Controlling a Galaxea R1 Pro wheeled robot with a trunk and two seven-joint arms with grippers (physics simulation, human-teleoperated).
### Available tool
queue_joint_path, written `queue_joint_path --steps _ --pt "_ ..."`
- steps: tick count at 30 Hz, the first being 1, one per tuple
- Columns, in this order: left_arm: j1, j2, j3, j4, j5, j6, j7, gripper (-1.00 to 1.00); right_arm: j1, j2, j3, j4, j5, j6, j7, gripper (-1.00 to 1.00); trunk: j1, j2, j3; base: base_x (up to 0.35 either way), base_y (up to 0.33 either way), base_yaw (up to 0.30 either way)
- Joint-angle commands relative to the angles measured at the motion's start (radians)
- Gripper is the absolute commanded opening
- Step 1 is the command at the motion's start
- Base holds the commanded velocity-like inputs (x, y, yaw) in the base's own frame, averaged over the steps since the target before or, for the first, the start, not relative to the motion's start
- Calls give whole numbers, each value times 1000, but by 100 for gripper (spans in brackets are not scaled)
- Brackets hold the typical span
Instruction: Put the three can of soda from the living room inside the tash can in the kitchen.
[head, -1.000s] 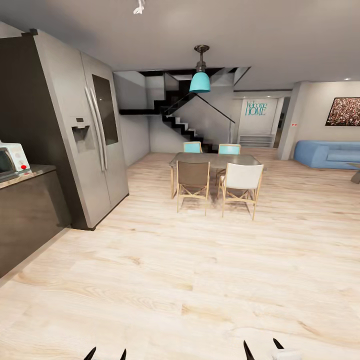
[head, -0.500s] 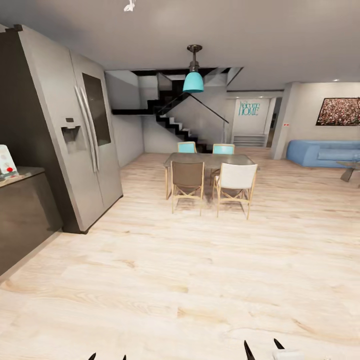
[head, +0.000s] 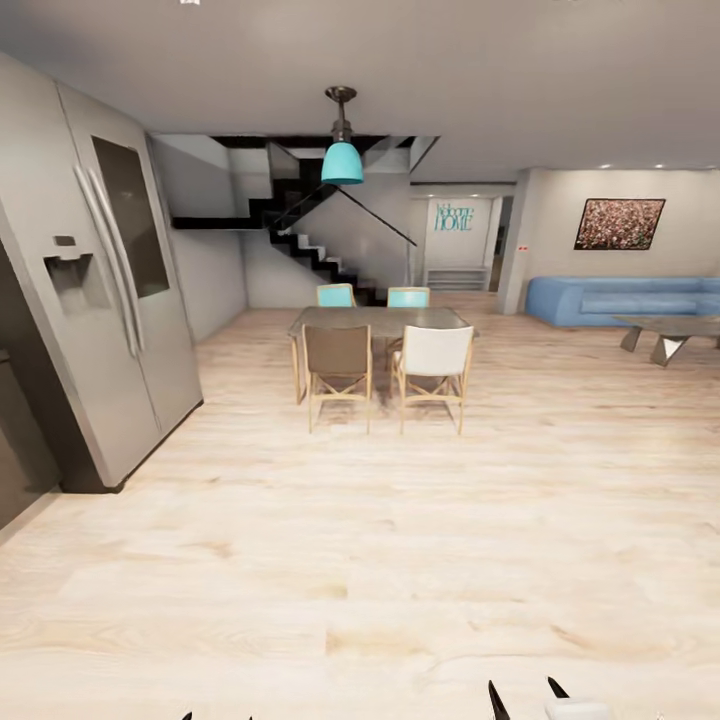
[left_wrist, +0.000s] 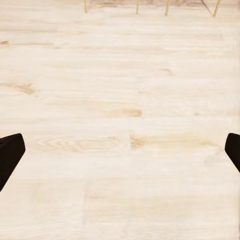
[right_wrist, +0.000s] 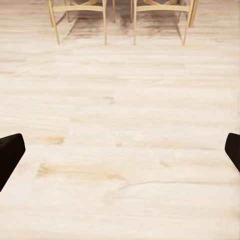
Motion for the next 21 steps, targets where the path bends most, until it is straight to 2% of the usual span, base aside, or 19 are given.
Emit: queue_joint_path --steps 1,5,9,21 --pt "0 0 0 3 0 0 0 100 0 0 0 0 0 0 0 100 0 0 0 191 -34 -252" --pt "0 0 0 18 -1 -3 -2 100 0 0 2 0 0 -1 0 100 0 0 0 139 -32 -215" --pt "0 0 -2 23 -3 -5 -2 100 0 1 5 0 6 -1 -1 100 0 0 -2 40 -9 -18" --pt "0 0 -6 27 -5 -6 -1 100 -1 2 10 1 13 -2 -2 100 0 0 -14 5 -1 163"
